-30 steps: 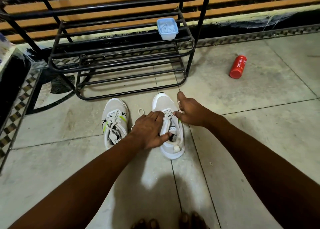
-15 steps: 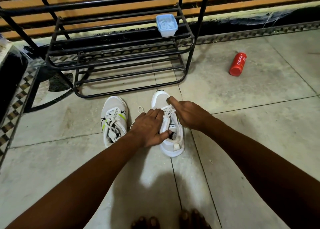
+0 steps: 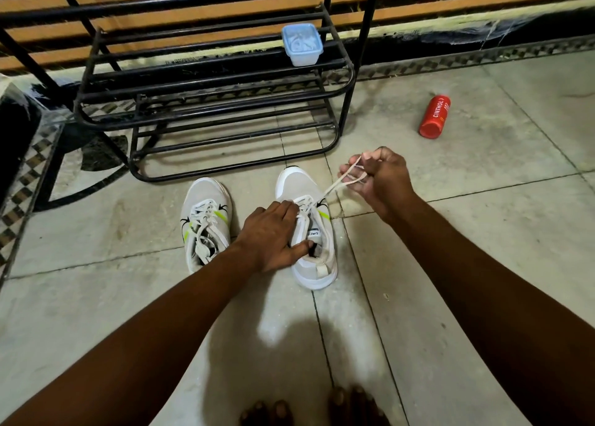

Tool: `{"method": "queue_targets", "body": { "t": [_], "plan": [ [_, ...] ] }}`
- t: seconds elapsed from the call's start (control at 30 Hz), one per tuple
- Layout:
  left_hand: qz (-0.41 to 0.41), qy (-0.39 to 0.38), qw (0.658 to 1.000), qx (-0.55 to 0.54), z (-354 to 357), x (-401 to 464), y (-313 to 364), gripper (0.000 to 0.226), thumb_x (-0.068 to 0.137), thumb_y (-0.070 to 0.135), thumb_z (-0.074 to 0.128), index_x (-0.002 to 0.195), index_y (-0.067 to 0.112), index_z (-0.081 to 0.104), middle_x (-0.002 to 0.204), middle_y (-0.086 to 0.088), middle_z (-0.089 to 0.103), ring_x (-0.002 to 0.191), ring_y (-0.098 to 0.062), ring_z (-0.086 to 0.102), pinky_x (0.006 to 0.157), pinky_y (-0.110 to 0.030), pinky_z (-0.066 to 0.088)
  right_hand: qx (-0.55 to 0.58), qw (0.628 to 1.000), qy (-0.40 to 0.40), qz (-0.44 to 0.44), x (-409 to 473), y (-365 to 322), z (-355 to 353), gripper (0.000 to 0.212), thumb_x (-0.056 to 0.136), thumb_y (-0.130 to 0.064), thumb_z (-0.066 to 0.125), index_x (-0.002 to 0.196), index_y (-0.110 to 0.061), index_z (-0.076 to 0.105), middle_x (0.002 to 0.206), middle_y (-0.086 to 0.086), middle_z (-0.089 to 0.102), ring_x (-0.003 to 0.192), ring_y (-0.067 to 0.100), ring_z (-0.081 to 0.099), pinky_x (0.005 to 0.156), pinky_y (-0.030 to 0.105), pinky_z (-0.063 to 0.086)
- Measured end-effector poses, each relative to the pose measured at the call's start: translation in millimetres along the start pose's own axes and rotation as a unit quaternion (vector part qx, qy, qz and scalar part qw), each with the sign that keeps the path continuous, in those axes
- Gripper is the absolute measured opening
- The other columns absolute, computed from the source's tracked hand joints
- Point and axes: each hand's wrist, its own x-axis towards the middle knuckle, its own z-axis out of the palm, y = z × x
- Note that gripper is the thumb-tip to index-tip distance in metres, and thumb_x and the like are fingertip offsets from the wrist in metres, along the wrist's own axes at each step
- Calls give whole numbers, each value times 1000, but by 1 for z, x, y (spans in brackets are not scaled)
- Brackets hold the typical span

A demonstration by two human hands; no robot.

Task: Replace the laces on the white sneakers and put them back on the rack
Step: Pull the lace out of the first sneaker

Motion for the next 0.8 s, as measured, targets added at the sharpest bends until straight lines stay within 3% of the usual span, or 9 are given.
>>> {"method": "queue_targets", "body": {
  "t": [0.07, 0.13, 0.27, 0.33, 0.4, 0.57, 0.63, 0.77, 0.8],
  "plan": [
    [-1, -3, 1000, 5, -1, 0, 1, 86, 87, 77, 38, 143, 11, 44, 139, -5, 53, 124, -25, 52, 96, -41, 47, -9, 998, -55, 11, -7, 3, 2, 28, 104, 2, 42, 79, -12, 40, 70, 10, 52, 52, 18, 47, 61, 39, 53],
    [-1, -6, 1000, 6, -2, 0, 1, 85, 88, 77, 38, 142, 12, 44, 138, -5, 53, 124, -25, 51, 96, -41, 47, -241, 957, -126, -99, -6, 9, -3, 24, 103, -2, 44, 83, -14, 42, 68, 3, 52, 51, 14, 41, 51, 29, 41],
    [-4, -12, 1000, 11, -3, 2, 4, 84, 87, 77, 38, 140, 12, 45, 136, -5, 54, 122, -25, 52, 95, -42, 47, -623, 645, -308, -317, -1, 15, -7, 13, 87, -1, 60, 94, -12, 58, 84, 4, 57, 71, 19, 49, 65, 31, 42],
    [-2, -17, 1000, 22, -4, 4, 5, 83, 87, 76, 39, 139, 12, 46, 135, -6, 55, 121, -25, 52, 95, -42, 47, -689, 564, -341, -303, 0, 15, -4, 6, 82, -7, 64, 88, -7, 65, 83, 9, 60, 73, 25, 55, 66, 29, 38],
    [-2, -23, 999, 27, -5, 4, 4, 84, 86, 76, 38, 139, 11, 46, 135, -6, 55, 122, -25, 52, 96, -42, 47, -670, 600, -303, -317, 2, 14, 1, 10, 82, -13, 60, 77, -7, 65, 77, 9, 61, 73, 29, 59, 66, 33, 44],
    [-2, -32, 999, 22, -8, 1, 5, 91, 84, 77, 28, 142, 10, 44, 141, -8, 52, 127, -27, 50, 100, -44, 46, -354, 888, -24, -292, -2, -17, 14, 17, 95, -6, 53, 83, -15, 63, 73, -15, 62, 67, 1, 55, 64, 26, 44],
    [-3, -35, 999, 20, -9, 1, 5, 93, 85, 77, 27, 145, 8, 42, 145, -9, 50, 130, -27, 49, 101, -44, 46, -390, 881, -48, -263, -3, -28, 13, 11, 94, -14, 62, 83, -16, 64, 68, -22, 60, 61, -2, 56, 61, 23, 44],
    [-6, -34, 999, 23, -8, 1, 5, 92, 84, 78, 29, 143, 10, 44, 142, -8, 52, 128, -26, 50, 99, -43, 46, -760, 549, -250, -243, -14, -3, 1, 13, 85, -31, 75, 88, -20, 70, 98, -5, 53, 89, 18, 60, 64, 30, 44],
    [-6, -36, 999, 25, -8, 1, 5, 92, 83, 79, 28, 142, 11, 44, 142, -7, 51, 127, -26, 50, 98, -43, 46, -773, 517, -251, -269, -16, 4, -1, 10, 87, -27, 72, 87, -18, 68, 101, -2, 53, 93, 22, 59, 60, 30, 41]
  ]
}}
